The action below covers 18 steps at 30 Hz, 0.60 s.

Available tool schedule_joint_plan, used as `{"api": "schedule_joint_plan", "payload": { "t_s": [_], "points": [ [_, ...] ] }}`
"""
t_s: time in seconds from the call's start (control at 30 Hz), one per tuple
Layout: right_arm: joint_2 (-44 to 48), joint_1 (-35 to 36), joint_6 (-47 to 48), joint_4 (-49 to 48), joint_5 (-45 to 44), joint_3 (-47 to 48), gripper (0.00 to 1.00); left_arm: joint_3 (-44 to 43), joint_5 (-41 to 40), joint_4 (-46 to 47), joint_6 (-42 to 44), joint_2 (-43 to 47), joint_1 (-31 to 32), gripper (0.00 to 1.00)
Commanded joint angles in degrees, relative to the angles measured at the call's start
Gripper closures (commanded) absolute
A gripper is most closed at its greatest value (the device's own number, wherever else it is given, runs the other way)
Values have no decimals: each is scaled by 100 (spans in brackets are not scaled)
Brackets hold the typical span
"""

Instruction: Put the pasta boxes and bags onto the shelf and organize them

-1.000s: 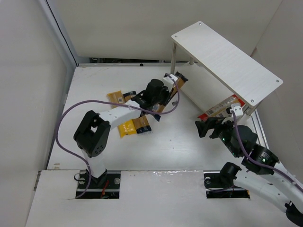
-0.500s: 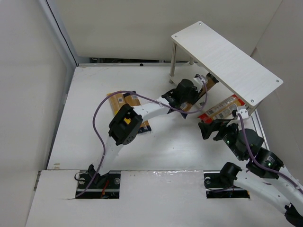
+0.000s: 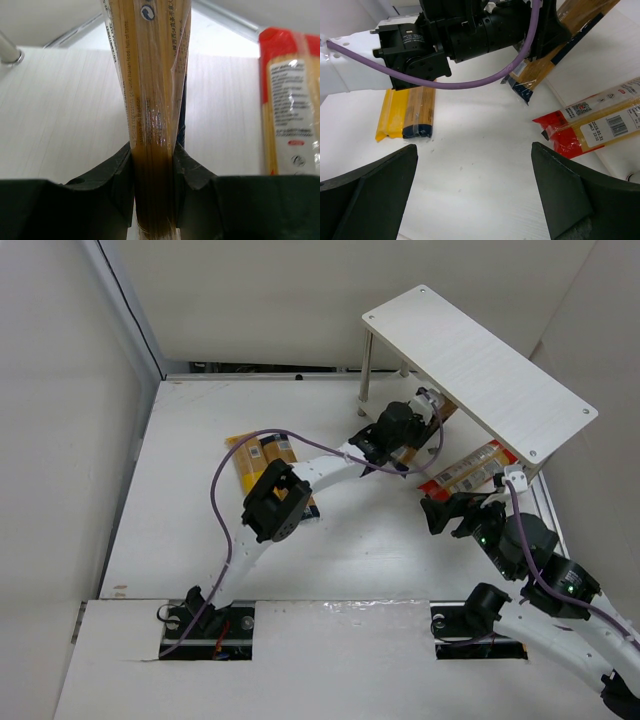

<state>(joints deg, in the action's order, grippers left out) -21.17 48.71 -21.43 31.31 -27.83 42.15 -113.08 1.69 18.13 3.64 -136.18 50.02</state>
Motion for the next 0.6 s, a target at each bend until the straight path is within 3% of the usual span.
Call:
{"api": "schedule_joint_plan", "payload": {
  "t_s": [0.0, 0.17, 0.2, 0.27, 0.3, 0.33, 0.57],
  "points": [
    [-1, -37, -54, -72, -117, -14, 1, -628, 384, 1483, -144, 223, -1, 100],
    [-1, -37, -107, -11, -169, -14, 1, -707, 560, 1737, -337, 48, -1, 100],
    [-1, -37, -107, -11, -170, -14, 1, -777, 621, 1738, -416, -48, -1, 88],
    [-1, -37, -107, -11, -170, -14, 1, -865, 622, 1825, -687, -154, -1, 40],
    [51, -37, -107, -11, -170, -66, 1, -865, 622, 1826, -741, -207, -1, 24],
    [51, -37, -159, -11, -170, -67, 1, -865, 622, 1826, -742, -207, -53, 0],
    [-1, -37, -160, -11, -170, -67, 1, -822, 508, 1071, -681, 143, -54, 0]
  ]
}}
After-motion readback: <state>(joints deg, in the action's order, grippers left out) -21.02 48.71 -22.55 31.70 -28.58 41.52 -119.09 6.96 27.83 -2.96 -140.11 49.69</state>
